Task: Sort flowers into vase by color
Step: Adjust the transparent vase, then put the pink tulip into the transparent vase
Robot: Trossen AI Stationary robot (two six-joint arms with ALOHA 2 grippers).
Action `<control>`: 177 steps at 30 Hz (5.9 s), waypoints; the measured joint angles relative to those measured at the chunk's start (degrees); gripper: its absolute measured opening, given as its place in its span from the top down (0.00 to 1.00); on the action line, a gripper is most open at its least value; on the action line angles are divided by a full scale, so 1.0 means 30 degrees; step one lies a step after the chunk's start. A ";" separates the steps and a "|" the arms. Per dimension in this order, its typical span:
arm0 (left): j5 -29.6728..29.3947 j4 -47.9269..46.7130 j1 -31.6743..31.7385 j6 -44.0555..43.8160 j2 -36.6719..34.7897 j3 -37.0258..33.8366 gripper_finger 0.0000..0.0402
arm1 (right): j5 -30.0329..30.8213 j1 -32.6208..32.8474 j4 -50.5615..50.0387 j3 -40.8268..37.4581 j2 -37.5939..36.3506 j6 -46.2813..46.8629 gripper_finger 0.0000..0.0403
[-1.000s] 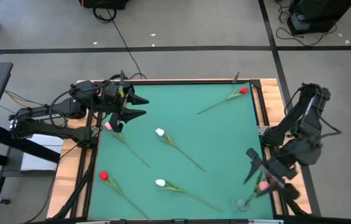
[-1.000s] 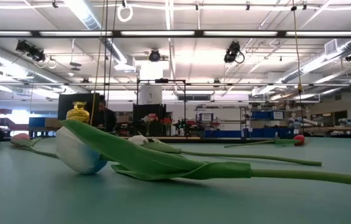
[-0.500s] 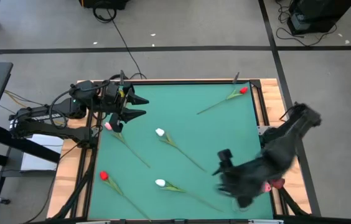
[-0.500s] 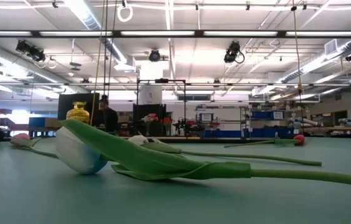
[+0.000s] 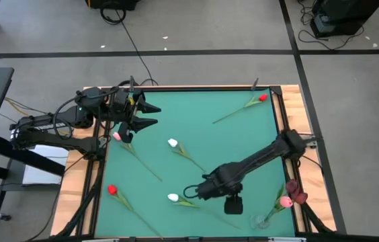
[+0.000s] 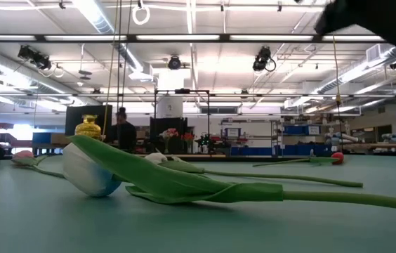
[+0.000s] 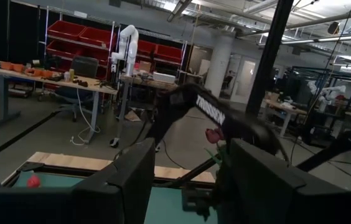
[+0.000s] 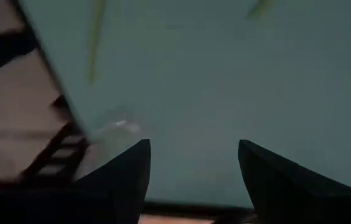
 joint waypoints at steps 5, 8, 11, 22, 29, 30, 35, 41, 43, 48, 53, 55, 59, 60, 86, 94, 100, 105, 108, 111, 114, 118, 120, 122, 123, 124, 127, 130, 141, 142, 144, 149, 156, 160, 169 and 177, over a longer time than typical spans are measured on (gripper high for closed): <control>-0.0006 0.0000 0.0000 0.0000 0.0000 0.0000 0.46 | -0.4660 0.0179 0.0016 -0.0236 0.1639 -0.0272 0.38; -0.0005 0.0014 -0.0001 0.0000 -0.0007 0.0000 0.46 | -0.6730 0.0600 -0.0019 -0.0407 0.2279 -0.0131 0.38; -0.0003 0.0000 0.0000 0.0000 -0.0007 0.0000 0.46 | -0.8307 0.1044 -0.0020 -0.0698 0.2599 -0.0072 0.38; 0.0000 -0.0030 0.0000 -0.0006 -0.0007 0.0000 0.46 | -1.0835 0.2007 -0.0044 -0.2644 0.2362 0.0959 0.38; -0.0006 -0.0029 -0.0007 0.0000 -0.0007 0.0000 0.46 | -1.0537 0.2535 -0.0036 -0.3244 0.2365 0.1406 0.38; 0.0001 -0.0035 -0.0007 -0.0001 -0.0007 0.0000 0.46 | -1.0521 0.2580 -0.0028 -0.3402 0.2365 0.1526 0.38; -0.0006 -0.0036 -0.0006 -0.0002 -0.0007 0.0000 0.46 | -1.0291 0.2800 -0.0095 -0.4053 0.2358 0.1792 0.38; -0.0003 -0.0046 0.0000 0.0000 -0.0007 0.0000 0.46 | -0.9343 0.2798 -0.0086 -0.4134 0.2351 0.1741 0.38; 0.0001 -0.0044 0.0000 -0.0003 -0.0007 0.0000 0.46 | -0.8949 0.2692 -0.0093 -0.4134 0.2344 0.1721 0.38; 0.0001 -0.0051 -0.0004 0.0000 -0.0007 0.0000 0.46 | -0.7459 0.2326 0.0005 -0.4164 0.2344 0.1257 0.38; -0.0002 -0.0044 -0.0004 0.0000 -0.0003 0.0000 0.46 | -0.6620 0.1991 0.0008 -0.4164 0.2344 0.0680 0.38; -0.0003 -0.0046 0.0000 0.0000 -0.0006 0.0000 0.46 | -0.6293 0.1860 -0.0022 -0.4164 0.2344 0.0416 0.38; -0.0005 -0.0047 -0.0004 0.0000 -0.0007 0.0000 0.46 | -0.5522 0.1436 -0.0020 -0.4164 0.2344 0.0232 0.38; 0.0001 -0.0044 0.0000 0.0000 -0.0007 0.0000 0.46 | -0.5302 0.1303 -0.0028 -0.4164 0.2344 0.0219 0.38; 0.0001 -0.0047 -0.0004 0.0000 -0.0007 0.0000 0.46 | 0.6848 -0.6935 0.7977 -0.4142 -0.6087 0.1074 0.42; 0.0001 -0.0051 0.0000 0.0000 -0.0007 0.0000 0.46 | 0.5275 -0.9619 1.3735 -0.4120 -0.7088 0.0953 0.42; -0.0005 -0.0045 0.0000 0.0000 -0.0007 0.0000 0.46 | 0.2803 -0.9996 1.4909 -0.4142 -0.5031 -0.0950 0.44; -0.0004 -0.0053 -0.0007 0.0000 -0.0007 0.0000 0.46 | 0.1755 -0.9176 1.7989 -0.4142 -0.3376 -0.2429 0.46; 0.0001 -0.0051 -0.0003 0.0000 -0.0007 0.0000 0.46 | 0.1915 -0.8884 2.0385 -0.4142 -0.2576 -0.2641 0.47; -0.0003 -0.0051 -0.0007 0.0000 -0.0007 0.0000 0.46 | 0.2002 -0.8816 2.2695 -0.4142 -0.1810 -0.2102 0.47; 0.0001 -0.0051 -0.0007 0.0000 -0.0007 0.0000 0.46 | 0.2057 -0.8816 2.4776 -0.4142 -0.1338 -0.0856 0.47; -0.0003 -0.0051 -0.0003 0.0000 -0.0007 0.0000 0.46 | 0.2727 -0.8964 2.6881 -0.4142 -0.1219 0.0750 0.47; -0.0004 -0.0051 0.0000 0.0000 -0.0007 0.0000 0.46 | 0.3438 -0.9091 2.7595 -0.4142 -0.1233 0.1653 0.47; 0.0001 -0.0073 -0.0007 0.0000 0.0000 0.0000 0.46 | 0.4297 -0.9241 2.7688 -0.4142 -0.1453 0.2234 0.47; 0.0001 -0.0060 -0.0006 0.0000 -0.0006 0.0000 0.46 | 0.4828 -0.9309 2.7743 -0.4142 -0.1615 0.2409 0.47; -0.0002 -0.0034 -0.0001 -0.0073 -0.0004 0.0000 0.46 | 0.5420 -0.9382 2.7566 -0.4142 -0.1868 0.2671 0.47; 0.0001 0.0015 0.0000 -0.0822 -0.0007 0.0000 0.46 | 0.7432 -0.9554 2.6707 -0.4142 -0.2657 0.3815 0.47; -0.0001 0.0009 -0.0002 -0.3366 -0.0007 0.0000 0.46 | 0.9142 -0.9573 2.6124 -0.4142 -0.3389 0.4149 0.47; -0.0441 -0.0553 -0.0007 -0.6499 0.0029 0.0000 0.46 | 1.0196 -1.0362 2.4467 -0.4142 -0.5410 0.3083 0.47; -0.0443 -0.0901 0.0000 -0.6518 0.0029 0.0000 0.46 | 0.9986 -1.0495 2.4268 -0.4142 -0.5529 0.2883 0.47; -0.0606 -0.1793 0.0007 -0.7263 0.0036 0.0000 0.46 | 0.9597 -1.0768 2.3743 -0.4134 -0.5671 0.2572 0.47; -0.1015 -0.2849 -0.0016 -0.9466 0.0044 0.0000 0.46 | 0.8825 -1.1263 2.2600 -0.4147 -0.5776 0.2324 0.47; -0.1078 -0.1797 -0.0328 -1.0273 0.0036 0.0000 0.46 | 0.6047 -1.1800 2.2303 -0.4142 -0.5824 0.1690 0.47; -0.1400 -0.0415 -0.0328 -1.0315 0.0280 0.0015 0.46 | 0.5541 -1.2240 2.2257 -0.4142 -0.5816 0.1331 0.47; -0.6745 -1.2502 -0.1612 -1.8045 0.0449 -0.0007 0.50 | 0.4891 -1.3551 2.1259 -0.4142 -0.5809 0.0145 0.47; -0.9306 -2.4079 -0.4407 -2.8491 0.1227 -0.0015 0.54 | 0.3283 -1.4829 2.0252 -0.4142 -0.5802 -0.1318 0.47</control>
